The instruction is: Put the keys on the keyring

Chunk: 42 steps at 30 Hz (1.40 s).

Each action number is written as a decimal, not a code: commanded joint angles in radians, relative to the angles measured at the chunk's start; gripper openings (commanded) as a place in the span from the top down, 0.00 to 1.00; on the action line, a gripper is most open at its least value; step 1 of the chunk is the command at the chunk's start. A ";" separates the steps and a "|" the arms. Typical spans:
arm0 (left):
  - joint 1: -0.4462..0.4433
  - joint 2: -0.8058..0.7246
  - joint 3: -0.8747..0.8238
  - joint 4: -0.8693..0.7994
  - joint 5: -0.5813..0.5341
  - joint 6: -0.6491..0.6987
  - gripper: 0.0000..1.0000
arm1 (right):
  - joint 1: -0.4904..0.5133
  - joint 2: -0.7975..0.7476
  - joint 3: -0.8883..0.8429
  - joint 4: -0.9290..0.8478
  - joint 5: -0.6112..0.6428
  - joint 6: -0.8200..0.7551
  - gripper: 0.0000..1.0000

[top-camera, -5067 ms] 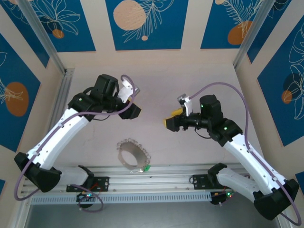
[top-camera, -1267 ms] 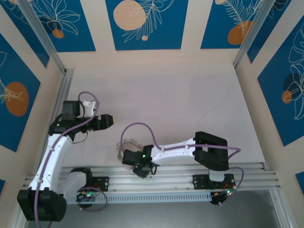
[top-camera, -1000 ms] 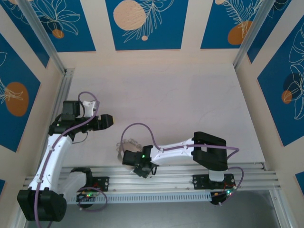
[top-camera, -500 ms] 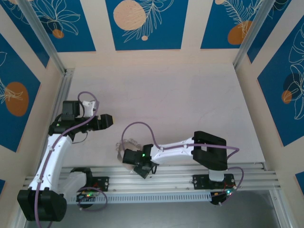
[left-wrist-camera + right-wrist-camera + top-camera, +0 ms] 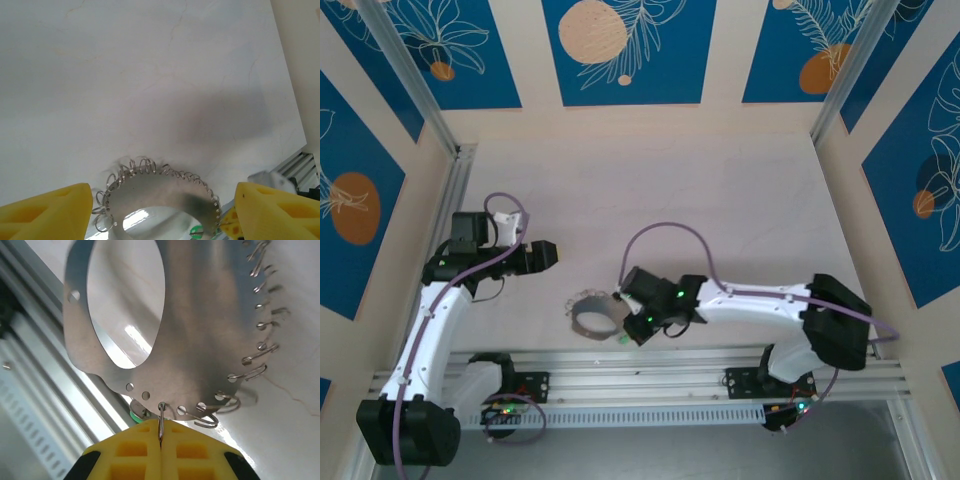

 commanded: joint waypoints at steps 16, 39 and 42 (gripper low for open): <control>-0.100 -0.105 -0.015 0.259 0.336 -0.085 0.38 | -0.307 -0.408 -0.206 0.486 -0.507 0.086 1.00; -0.441 0.036 0.064 0.842 0.567 -0.226 0.56 | -0.398 -0.414 0.006 0.627 -0.879 0.052 1.00; -0.458 0.065 0.068 0.925 0.603 -0.286 0.60 | -0.400 -0.410 0.008 0.615 -0.886 0.047 1.00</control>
